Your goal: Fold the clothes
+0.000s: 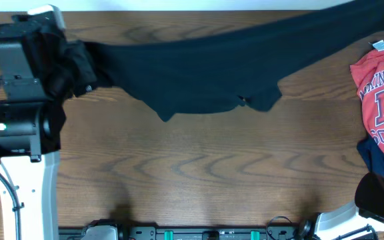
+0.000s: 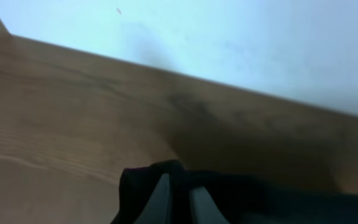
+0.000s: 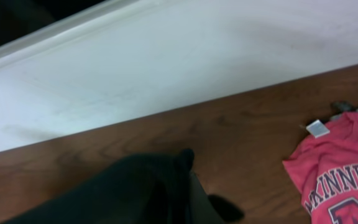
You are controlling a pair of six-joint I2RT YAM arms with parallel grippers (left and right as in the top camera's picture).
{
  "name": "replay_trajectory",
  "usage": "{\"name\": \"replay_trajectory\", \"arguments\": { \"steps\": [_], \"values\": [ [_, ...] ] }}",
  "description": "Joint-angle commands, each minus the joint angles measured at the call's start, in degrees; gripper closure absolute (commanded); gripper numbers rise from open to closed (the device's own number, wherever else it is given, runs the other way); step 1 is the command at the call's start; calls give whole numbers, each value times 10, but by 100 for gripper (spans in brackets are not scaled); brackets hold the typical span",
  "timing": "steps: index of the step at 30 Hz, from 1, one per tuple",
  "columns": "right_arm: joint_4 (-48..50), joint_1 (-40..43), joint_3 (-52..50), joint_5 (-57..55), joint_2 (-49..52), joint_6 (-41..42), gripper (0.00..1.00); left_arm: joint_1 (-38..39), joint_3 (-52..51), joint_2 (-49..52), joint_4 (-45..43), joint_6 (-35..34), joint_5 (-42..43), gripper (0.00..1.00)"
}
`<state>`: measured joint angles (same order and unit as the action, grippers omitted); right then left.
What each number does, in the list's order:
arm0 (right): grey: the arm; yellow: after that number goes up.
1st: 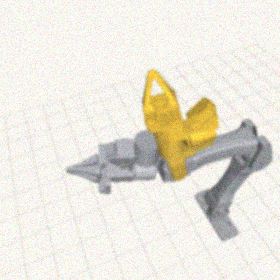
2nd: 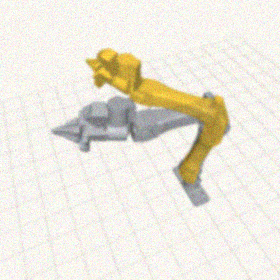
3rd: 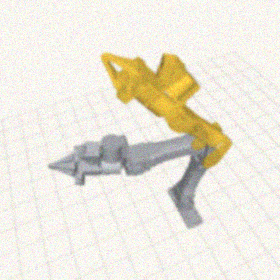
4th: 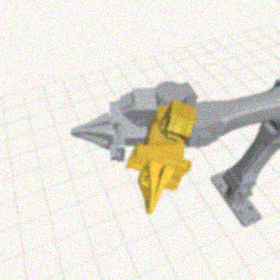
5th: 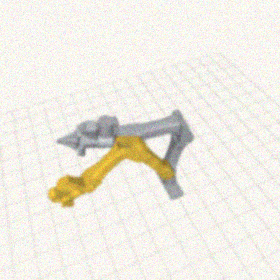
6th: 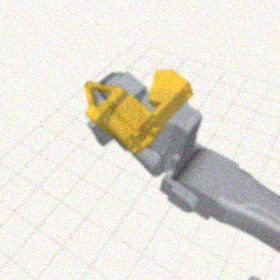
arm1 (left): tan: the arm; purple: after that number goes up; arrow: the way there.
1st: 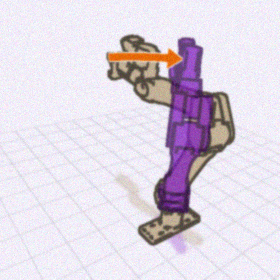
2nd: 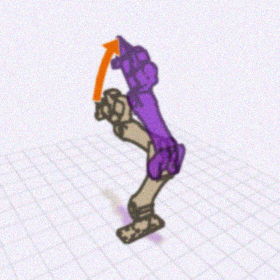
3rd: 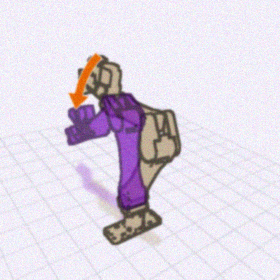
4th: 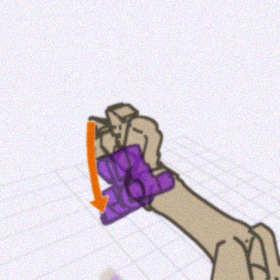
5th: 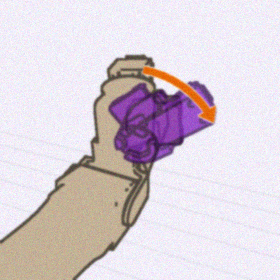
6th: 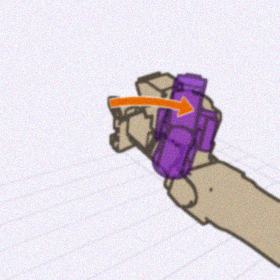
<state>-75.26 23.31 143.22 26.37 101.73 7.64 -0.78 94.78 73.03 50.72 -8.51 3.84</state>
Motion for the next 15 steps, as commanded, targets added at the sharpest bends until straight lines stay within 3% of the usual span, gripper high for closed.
{"name": "replay_trajectory", "arguments": {
  "steps": [1, 9, 15],
  "values": [
    [-16, 7, 9, -6, -4, 11, 99, 30, 15, -16, 17, 10, -20, 94],
    [-97, -21, 5, -52, -3, 19, 99, 127, 15, -46, 45, 9, -30, 94],
    [-102, -42, -56, -90, 42, 33, 99, 137, 4, -3, 45, 10, -119, 94]
  ]
}}
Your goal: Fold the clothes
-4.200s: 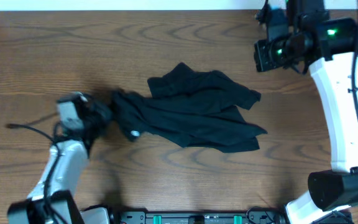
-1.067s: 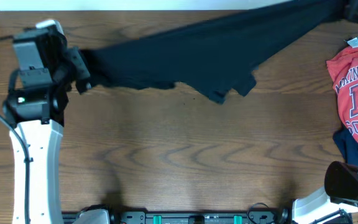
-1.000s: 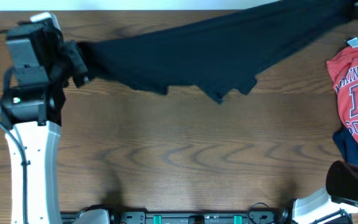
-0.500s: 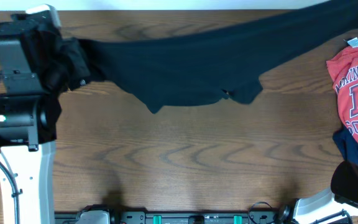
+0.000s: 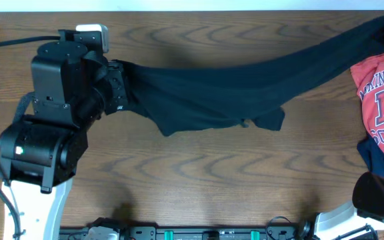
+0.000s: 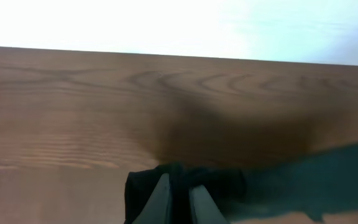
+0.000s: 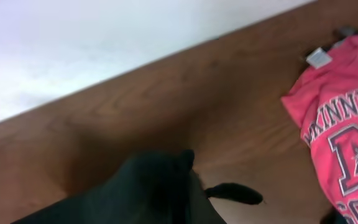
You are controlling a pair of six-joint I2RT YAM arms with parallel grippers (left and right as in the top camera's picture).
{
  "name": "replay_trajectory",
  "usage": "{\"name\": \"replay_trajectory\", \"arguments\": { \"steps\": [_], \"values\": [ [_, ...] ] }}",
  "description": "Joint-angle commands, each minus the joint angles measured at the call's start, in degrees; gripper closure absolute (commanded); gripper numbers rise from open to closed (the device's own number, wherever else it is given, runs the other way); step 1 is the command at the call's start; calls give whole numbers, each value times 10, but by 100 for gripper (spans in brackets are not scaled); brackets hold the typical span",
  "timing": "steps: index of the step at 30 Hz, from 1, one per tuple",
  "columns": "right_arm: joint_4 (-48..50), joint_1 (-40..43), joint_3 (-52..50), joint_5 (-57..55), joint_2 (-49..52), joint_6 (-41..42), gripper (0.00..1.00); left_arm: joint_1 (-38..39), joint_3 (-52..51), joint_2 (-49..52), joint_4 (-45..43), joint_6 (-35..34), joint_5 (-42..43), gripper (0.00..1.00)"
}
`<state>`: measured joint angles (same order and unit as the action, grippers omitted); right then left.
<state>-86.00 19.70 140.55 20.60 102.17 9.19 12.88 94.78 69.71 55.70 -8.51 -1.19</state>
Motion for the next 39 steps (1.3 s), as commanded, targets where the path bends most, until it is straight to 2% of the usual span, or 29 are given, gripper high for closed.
{"name": "replay_trajectory", "arguments": {
  "steps": [1, 7, 12, 14, 16, 18, 21, 23, 24, 27, 31, 34, 37, 39],
  "values": [
    [11, -6, -38, -32, 53, 17, 99, 0, 3, 45, -7, 10, -78, 94],
    [24, -7, -58, -32, 189, 30, 99, -3, 2, 182, -17, 9, -85, 94],
    [37, -15, -58, -13, 291, 27, 99, -3, 3, 294, -58, 3, -82, 94],
    [37, -23, -58, 3, 313, 12, 78, -3, 3, 316, -71, 3, -82, 94],
    [37, -34, -58, 14, 322, -7, 71, -3, 3, 330, -83, 3, -82, 94],
    [47, -46, -54, 13, 317, -16, 69, -3, 3, 330, -93, 3, -82, 94],
    [66, -68, -41, 13, 290, -21, 57, -3, 3, 325, -111, 3, -83, 94],
    [62, -85, -34, 19, 267, -26, 42, -3, 4, 325, -117, 3, -83, 94],
    [52, -97, -34, 37, 251, -41, 42, -3, 4, 325, -118, 3, -83, 94],
    [-8, -146, -34, 64, 219, -83, 56, -3, 4, 325, -125, 3, -83, 94],
    [-81, -243, -36, 58, 209, -103, 50, -4, 4, 325, -150, 4, -85, 94],
    [-75, -326, -70, 38, 209, -92, 54, -11, 4, 325, -158, 3, -85, 94],
    [-35, -392, -139, 29, 209, -65, 64, -22, 4, 325, -151, 1, -85, 94],
    [2, -419, -193, 28, 209, -53, 64, -27, 4, 325, -143, -4, -85, 94]
  ]
}}
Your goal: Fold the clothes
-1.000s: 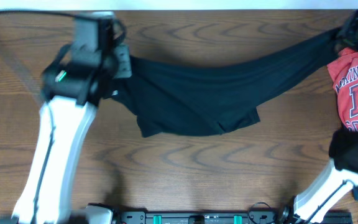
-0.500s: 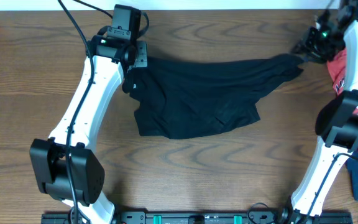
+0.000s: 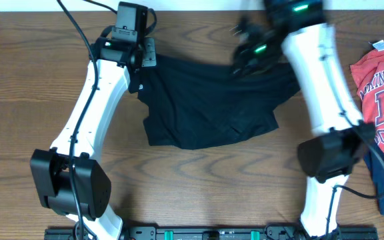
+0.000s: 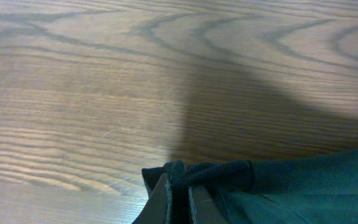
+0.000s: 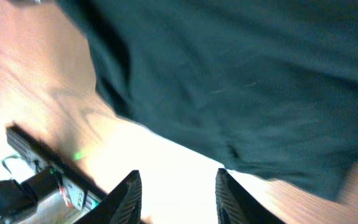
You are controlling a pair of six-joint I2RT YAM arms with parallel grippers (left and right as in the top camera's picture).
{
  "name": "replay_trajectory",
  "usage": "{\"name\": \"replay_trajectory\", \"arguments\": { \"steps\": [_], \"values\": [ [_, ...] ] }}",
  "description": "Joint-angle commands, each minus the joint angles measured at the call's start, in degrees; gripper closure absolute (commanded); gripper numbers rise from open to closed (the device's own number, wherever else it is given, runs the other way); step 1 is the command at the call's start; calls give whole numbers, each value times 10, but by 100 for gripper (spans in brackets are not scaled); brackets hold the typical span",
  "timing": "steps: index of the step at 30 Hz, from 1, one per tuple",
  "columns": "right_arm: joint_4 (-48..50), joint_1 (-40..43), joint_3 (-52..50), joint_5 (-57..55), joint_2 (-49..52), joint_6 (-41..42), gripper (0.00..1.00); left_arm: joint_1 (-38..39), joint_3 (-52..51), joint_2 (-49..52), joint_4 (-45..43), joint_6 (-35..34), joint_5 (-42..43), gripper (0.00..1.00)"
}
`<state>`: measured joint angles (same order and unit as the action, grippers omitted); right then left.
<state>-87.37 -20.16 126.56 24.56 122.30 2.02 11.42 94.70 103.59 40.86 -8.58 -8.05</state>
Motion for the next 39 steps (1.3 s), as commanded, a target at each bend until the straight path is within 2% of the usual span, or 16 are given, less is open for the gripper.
{"name": "replay_trajectory", "arguments": {
  "steps": [1, 10, 20, 33, 39],
  "values": [
    [32, -30, -83, -12, 8, 23, 64, -15, 4, -14, 9, -3, -16, 94],
    [110, -51, -269, -5, 8, 26, 61, -16, 4, -14, 18, -3, -16, 94],
    [175, -54, -376, -5, 6, 16, 58, -16, 2, -8, 22, -3, -14, 94],
    [209, 28, -377, -5, -17, -4, 48, -16, 2, -8, 23, -3, 10, 94],
    [214, 34, -377, 1, -19, -9, 48, -16, 2, -8, 23, -3, 10, 94]
  ]
}}
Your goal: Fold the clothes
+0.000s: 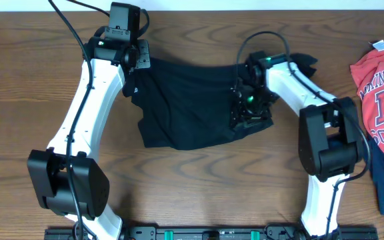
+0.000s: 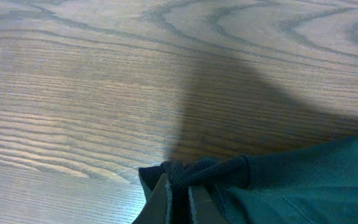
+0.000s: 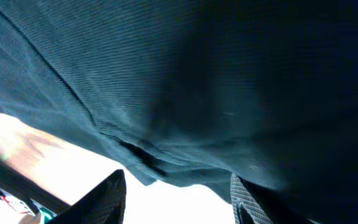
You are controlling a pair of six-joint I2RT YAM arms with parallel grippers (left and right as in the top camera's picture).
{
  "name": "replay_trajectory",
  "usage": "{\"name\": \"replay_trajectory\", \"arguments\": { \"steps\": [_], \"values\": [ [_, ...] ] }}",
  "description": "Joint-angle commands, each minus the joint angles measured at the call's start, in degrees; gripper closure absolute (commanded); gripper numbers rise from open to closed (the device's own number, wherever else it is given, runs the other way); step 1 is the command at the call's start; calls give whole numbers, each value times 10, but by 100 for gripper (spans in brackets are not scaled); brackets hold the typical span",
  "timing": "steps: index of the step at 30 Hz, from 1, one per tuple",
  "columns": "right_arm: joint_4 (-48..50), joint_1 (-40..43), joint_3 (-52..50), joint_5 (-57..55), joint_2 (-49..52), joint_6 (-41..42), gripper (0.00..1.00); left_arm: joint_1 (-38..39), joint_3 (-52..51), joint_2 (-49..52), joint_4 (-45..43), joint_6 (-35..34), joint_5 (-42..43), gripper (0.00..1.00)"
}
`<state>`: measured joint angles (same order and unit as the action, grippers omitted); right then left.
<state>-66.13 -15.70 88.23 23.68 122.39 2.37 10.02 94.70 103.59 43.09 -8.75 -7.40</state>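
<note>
A dark navy shirt (image 1: 185, 107) lies spread across the middle of the wooden table (image 1: 179, 180). My left gripper (image 1: 137, 64) is shut on its upper left corner. In the left wrist view the gripper (image 2: 179, 200) pinches a bunched hem of the shirt (image 2: 291, 180). My right gripper (image 1: 243, 115) points down over the shirt's lower right part and is open. In the right wrist view its fingers (image 3: 112, 193) stand wide apart, and dark fabric (image 3: 197, 74) fills the frame behind them. Whether the fingers touch the cloth cannot be told.
A red printed shirt (image 1: 382, 93) lies at the right edge of the table, with a dark blue garment (image 1: 376, 167) under it. The shirt's right sleeve (image 1: 302, 63) sticks out behind my right arm.
My right gripper was open above the shirt's upper right edge; now it is lower, over the shirt's lower right part. The left gripper still holds the upper left corner, almost unmoved.
The shirt hung stretched along the table's back edge between both shut grippers, far apart. Then my left gripper was further in. Later the shirt lay on the middle of the table, the right gripper open and free of it. Now the right gripper is over the shirt's lower right.
</note>
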Motion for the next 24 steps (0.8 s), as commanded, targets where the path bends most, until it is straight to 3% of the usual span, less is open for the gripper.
{"name": "replay_trajectory", "arguments": {
  "steps": [1, 17, 19, 21, 24],
  "values": [
    [2, -17, 6, 10, -19, -12, 48, -2, 2, -8, 0, -1, 3, 94],
    [32, -82, 6, 29, -19, 26, 44, -2, 2, -8, 0, -1, 3, 94],
    [37, -82, 6, 29, -19, 28, 51, -2, 2, -8, 3, -1, 3, 94],
    [43, -82, 6, 29, -19, 31, 65, -2, 2, -8, 6, -1, 3, 94],
    [51, -83, 6, 28, -19, 34, 71, -2, 2, -8, 10, -1, 3, 94]
  ]
}}
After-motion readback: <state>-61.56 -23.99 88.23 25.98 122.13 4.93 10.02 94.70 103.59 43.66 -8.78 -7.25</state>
